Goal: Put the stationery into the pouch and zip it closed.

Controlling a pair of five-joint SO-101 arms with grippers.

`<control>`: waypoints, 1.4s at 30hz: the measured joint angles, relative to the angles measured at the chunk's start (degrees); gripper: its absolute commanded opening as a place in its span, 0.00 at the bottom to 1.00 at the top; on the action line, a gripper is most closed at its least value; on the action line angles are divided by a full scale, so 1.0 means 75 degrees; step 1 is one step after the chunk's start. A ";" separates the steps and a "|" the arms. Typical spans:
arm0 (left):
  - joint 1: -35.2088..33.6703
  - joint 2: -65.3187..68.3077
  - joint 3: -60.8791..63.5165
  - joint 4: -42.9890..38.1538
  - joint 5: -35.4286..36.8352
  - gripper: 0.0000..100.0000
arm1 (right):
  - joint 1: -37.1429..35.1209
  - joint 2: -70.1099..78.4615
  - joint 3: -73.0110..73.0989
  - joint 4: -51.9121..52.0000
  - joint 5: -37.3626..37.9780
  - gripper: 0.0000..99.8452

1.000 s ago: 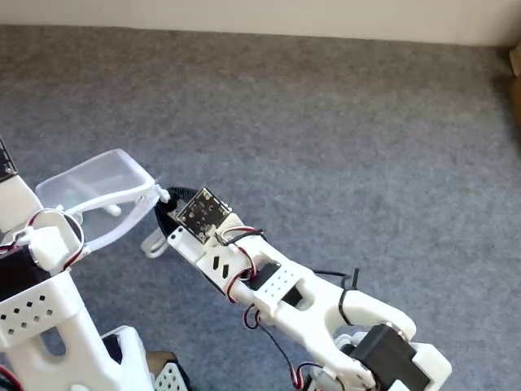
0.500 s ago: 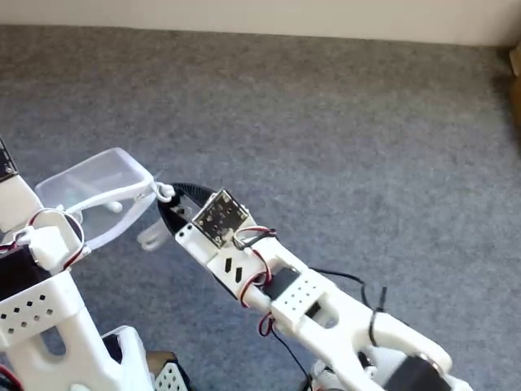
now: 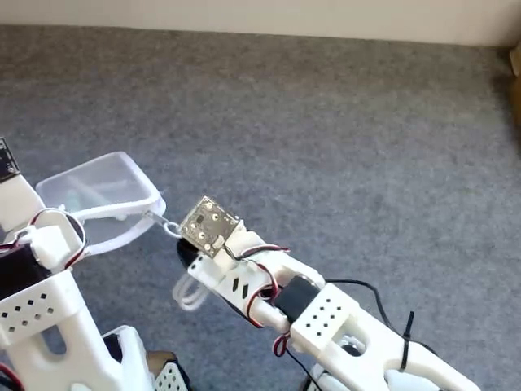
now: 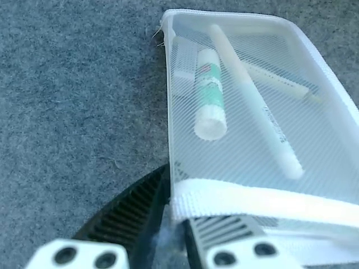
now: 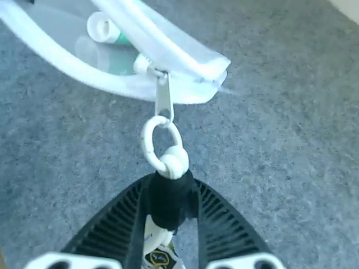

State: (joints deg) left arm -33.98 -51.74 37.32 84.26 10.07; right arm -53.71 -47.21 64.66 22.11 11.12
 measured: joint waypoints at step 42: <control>0.5169 0.0117 -0.0434 -0.0926 -0.2755 0.16 | 0.0762 -0.3188 0.2028 0.0809 0.0000 0.00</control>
State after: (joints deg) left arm 4.79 -50.86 34.07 77.32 -10.59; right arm -48.00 -71.12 79.87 28.18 11.12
